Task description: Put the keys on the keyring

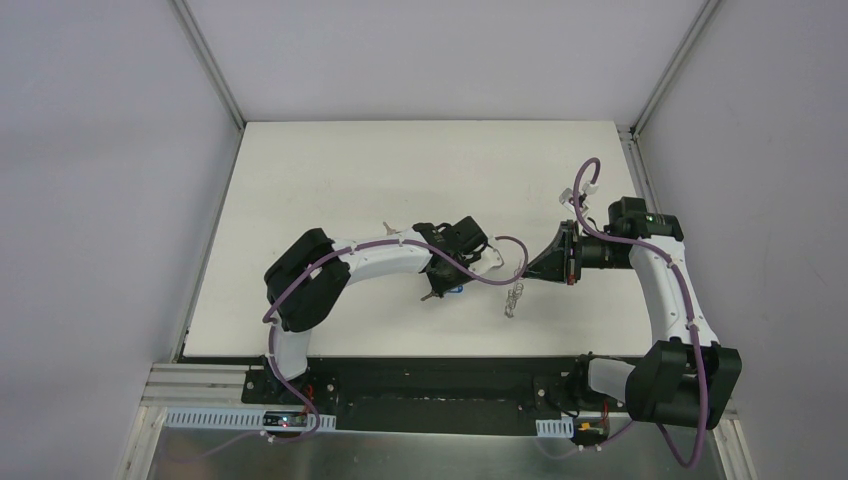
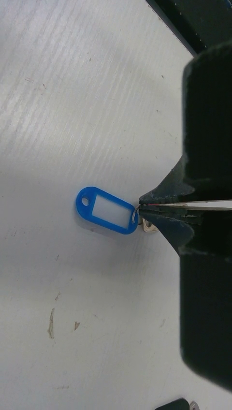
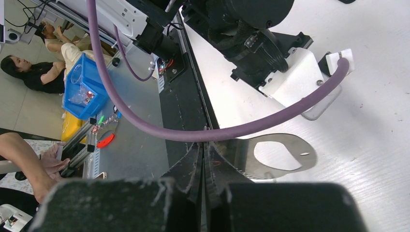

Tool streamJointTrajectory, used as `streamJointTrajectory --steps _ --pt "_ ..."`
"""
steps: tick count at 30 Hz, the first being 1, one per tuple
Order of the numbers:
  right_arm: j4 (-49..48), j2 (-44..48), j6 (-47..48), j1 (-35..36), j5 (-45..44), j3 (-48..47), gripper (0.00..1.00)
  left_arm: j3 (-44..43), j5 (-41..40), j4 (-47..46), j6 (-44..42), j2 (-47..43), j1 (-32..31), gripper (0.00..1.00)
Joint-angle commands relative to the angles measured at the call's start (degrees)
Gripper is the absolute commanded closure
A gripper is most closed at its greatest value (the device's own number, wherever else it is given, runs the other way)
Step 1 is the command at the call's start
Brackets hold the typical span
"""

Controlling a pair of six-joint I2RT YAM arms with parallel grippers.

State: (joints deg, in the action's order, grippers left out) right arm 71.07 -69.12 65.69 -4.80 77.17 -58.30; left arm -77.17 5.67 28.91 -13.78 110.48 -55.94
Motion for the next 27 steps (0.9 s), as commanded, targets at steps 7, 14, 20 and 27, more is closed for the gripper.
streamJointTrajectory --steps 7,14,20,27 --pt "0.9 0.7 2.4 -0.4 2.4 -1.7 1.0 -1.3 1.6 2.3 -3.7 -3.9 0.2 1.0" --pt "0.9 0.7 2.4 -0.4 2.4 -1.7 1.0 -2.0 2.2 3.1 -4.6 -4.6 1.5 0.88" --pt "1.0 0.7 2.3 -0.4 2.4 -1.6 1.0 -2.3 1.9 2.8 -4.7 -3.0 1.5 0.73" --pt "1.0 0.5 2.4 -0.4 2.3 -1.7 1.0 -2.4 2.9 2.8 -4.3 -2.8 1.1 0.63"
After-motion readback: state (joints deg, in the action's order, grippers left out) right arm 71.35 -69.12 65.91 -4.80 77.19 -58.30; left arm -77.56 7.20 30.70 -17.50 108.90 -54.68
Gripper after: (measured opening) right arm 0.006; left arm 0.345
